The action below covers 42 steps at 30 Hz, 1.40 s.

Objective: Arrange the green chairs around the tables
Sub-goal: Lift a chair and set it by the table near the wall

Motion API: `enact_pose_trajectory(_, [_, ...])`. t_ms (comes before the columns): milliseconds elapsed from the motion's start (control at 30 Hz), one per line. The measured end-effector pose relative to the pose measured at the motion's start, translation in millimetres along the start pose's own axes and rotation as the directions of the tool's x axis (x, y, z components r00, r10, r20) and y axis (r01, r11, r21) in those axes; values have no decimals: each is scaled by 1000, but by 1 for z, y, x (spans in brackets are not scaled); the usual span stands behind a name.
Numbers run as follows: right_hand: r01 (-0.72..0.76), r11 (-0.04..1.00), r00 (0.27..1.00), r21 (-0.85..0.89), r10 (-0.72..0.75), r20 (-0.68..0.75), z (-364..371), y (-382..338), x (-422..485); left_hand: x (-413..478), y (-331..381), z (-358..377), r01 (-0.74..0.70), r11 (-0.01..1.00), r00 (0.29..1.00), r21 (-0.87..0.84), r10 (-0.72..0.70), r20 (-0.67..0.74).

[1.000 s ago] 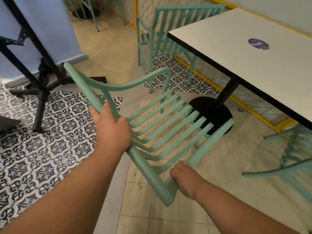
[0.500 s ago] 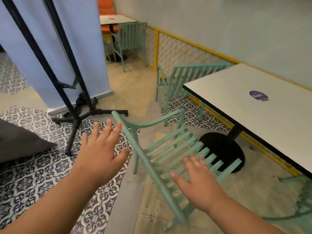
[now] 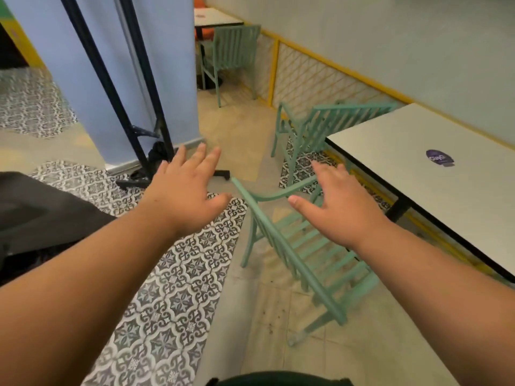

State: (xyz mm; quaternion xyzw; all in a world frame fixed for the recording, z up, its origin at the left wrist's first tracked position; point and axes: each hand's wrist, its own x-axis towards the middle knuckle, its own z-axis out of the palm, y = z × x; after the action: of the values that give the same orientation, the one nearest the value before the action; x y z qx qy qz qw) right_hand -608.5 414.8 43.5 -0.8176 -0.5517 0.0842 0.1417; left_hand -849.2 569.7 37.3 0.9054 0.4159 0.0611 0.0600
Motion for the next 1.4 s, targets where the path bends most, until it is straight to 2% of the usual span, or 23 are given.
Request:
enact_pose_trajectory(300, [-93,996,994,5,93,56,31,-23,80,79,-59,10,-34,999,998,-22,35,57])
enact_pose_trajectory(667, [-110,993,989,-51,115,93,65,-13,254,233,-126,32,-69,997,995,-15,70,71])
enact_pose_trajectory(867, [-181,979,978,-93,189,84,76,-30,338,315,-180,30,-120,993,986,16,117,115])
enact_pose_trajectory(1000, [-279,954,957,-112,286,54,91,-43,381,373,-216,37,-227,973,965,38,220,145])
enact_pose_trajectory(1200, [-432,894,898,-122,439,35,110,-66,428,456,-259,39,-409,910,894,63,385,228])
enact_pose_trajectory(1400, [-510,852,860,-117,510,-30,97,-48,478,562,-237,43,-543,836,828,78,518,215])
